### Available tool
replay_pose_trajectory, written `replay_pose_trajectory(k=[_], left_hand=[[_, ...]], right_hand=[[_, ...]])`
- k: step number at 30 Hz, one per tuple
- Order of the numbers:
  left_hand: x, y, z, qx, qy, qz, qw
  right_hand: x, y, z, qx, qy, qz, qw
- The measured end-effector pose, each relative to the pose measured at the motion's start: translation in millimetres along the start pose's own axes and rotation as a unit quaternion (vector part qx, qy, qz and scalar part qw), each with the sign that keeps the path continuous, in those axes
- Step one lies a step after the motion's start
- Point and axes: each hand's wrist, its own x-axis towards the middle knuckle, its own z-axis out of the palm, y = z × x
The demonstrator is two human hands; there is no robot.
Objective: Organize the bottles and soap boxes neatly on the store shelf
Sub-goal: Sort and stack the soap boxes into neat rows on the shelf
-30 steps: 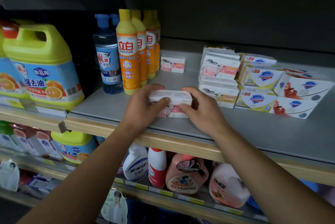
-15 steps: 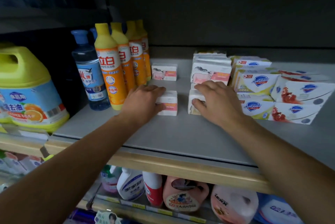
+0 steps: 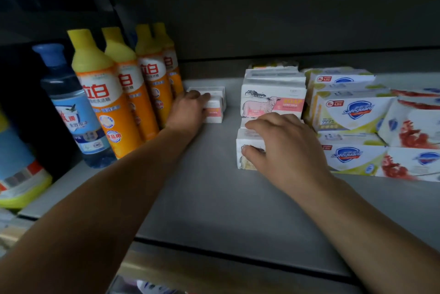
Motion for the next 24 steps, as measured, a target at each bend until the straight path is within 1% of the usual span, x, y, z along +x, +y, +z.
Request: replay_pose_trajectory(k=[3,13,18,19,21,22,24], left_hand=[[11,-4,9,-0.007,0.0,-0.001,1.0],[25,-7,15,-0.03,0.005,0.021,0.999],[19,6,-2,-0.013,-0.026,0.002,1.0],[15,12,-10,-0.037,-0.013,-0.007,0.999],[-1,24,-30,-0.131,0.03,-0.02,0.991],[-12,31,-41,-0.194,0.046,-0.019,0.98],[-40,42,-61,-0.324,0.029,0.003,0.946]], right_hand=[[0,2,-1,0.024,-0.003,0.002,1.0],[0,1,-4,0.028,-0.009,-0.002,1.0],[-1,2,-6,0.049,-0.005,0.003,0.999],[-1,2,-7,0.054,-0.007,0.004,0.999],[-2,3,-10,0.055,-0.016,0.001,0.998],[-2,4,-11,0.053,-0.021,-0.003,0.998],[-2,7,-12,0.048,-0.021,-0.007,0.999]])
